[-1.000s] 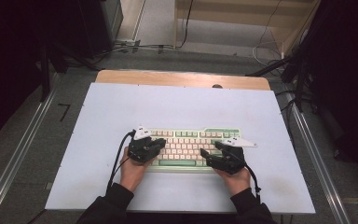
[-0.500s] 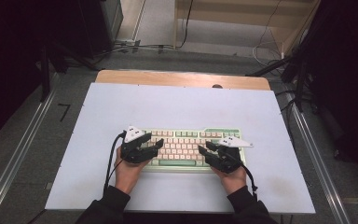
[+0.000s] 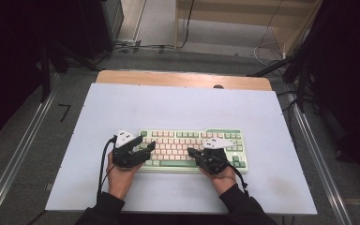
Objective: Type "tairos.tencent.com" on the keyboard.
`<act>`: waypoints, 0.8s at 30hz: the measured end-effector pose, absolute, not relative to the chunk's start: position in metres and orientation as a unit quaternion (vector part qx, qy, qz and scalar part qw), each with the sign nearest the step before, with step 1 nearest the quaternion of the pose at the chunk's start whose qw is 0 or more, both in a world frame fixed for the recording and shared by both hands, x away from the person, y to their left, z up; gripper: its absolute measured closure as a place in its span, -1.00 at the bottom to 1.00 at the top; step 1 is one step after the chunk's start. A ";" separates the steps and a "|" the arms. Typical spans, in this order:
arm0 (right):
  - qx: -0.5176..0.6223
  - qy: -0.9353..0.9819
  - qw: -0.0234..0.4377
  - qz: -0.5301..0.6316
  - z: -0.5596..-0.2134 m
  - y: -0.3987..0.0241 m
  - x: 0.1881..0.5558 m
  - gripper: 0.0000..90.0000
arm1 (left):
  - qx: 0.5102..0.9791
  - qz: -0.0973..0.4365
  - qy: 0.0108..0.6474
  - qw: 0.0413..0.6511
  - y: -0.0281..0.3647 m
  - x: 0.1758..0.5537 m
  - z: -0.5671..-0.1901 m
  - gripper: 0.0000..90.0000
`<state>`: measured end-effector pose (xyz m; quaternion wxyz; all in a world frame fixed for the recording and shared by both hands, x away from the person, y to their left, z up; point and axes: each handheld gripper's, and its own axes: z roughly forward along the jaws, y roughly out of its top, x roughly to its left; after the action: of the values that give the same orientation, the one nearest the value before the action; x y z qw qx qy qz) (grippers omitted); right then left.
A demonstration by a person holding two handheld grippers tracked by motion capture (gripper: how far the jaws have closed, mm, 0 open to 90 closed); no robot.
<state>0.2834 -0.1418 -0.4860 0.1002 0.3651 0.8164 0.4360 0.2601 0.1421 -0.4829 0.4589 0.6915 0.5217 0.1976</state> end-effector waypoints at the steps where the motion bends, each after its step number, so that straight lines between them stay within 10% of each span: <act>1: 0.364 0.817 0.099 0.436 -0.487 -0.140 0.283 0.95 | 0.689 0.198 0.524 0.459 0.142 0.260 -0.483 -0.04; 24: 0.348 0.833 0.091 0.420 -0.494 -0.127 0.282 0.95 | 0.689 0.198 0.526 0.457 0.144 0.258 -0.483 -0.04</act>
<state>0.2819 -0.1268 -0.4939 0.0911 0.3482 0.8331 0.4201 0.2578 0.1442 -0.4834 0.4570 0.6892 0.5263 0.1982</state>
